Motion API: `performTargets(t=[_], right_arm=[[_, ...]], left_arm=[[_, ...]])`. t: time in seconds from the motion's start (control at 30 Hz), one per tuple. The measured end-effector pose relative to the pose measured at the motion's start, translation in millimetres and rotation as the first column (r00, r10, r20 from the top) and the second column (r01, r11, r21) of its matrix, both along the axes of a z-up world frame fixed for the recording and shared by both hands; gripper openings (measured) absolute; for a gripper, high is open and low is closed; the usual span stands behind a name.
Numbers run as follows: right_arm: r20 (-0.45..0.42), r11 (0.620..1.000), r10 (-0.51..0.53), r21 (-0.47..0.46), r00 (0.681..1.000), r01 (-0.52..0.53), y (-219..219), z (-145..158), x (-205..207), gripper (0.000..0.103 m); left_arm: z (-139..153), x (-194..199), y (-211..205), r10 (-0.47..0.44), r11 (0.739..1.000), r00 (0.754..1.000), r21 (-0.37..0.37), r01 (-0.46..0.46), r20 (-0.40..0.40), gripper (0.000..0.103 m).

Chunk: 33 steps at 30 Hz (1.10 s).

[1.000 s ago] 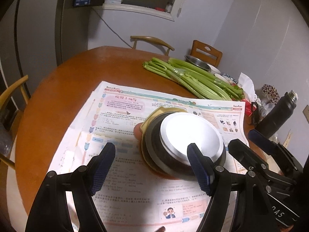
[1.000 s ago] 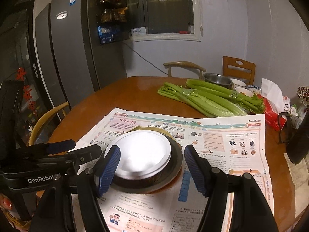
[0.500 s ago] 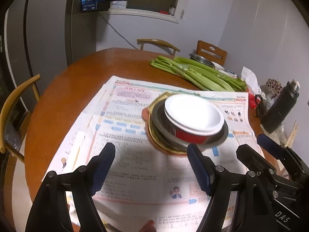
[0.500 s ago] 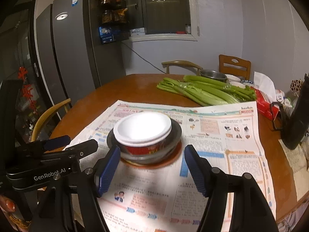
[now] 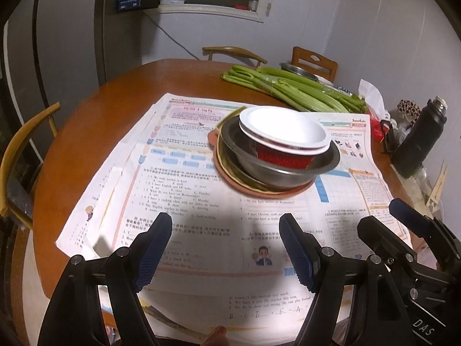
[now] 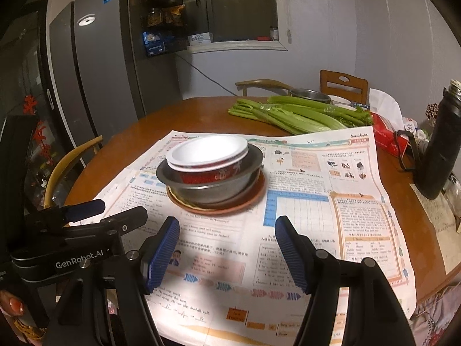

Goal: Organize plates and bowls

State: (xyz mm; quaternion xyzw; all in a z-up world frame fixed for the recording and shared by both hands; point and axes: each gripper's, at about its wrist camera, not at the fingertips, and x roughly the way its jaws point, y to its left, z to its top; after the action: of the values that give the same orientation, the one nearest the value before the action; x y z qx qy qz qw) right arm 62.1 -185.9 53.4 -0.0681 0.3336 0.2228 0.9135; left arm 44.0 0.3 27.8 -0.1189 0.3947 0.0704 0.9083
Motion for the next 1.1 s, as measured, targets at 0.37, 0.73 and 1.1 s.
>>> performTargets(t=[0.37,0.73,1.1], right_arm=[[-0.01,1.0,-0.01,-0.001,1.0,0.01,-5.1,-6.2,-9.3,0.068],[-0.033,1.0,0.007,-0.013,0.999,-0.007,-4.5,-15.1,-15.8,0.068],[-0.025,1.0,0.015,-0.015,1.0,-0.016,-3.6,-15.7,-21.3,0.068]], left_arm=[[-3.8,-6.1,-7.5,-0.016,1.0,1.0,0.001,0.016,-0.011,0.078],[-7.9,-10.6,-8.2,-0.012,1.0,1.0,-0.015,0.012,-0.013,0.078],[-9.4,-13.4,-7.1,-0.01,1.0,1.0,-0.022,0.01,-0.014,0.078]])
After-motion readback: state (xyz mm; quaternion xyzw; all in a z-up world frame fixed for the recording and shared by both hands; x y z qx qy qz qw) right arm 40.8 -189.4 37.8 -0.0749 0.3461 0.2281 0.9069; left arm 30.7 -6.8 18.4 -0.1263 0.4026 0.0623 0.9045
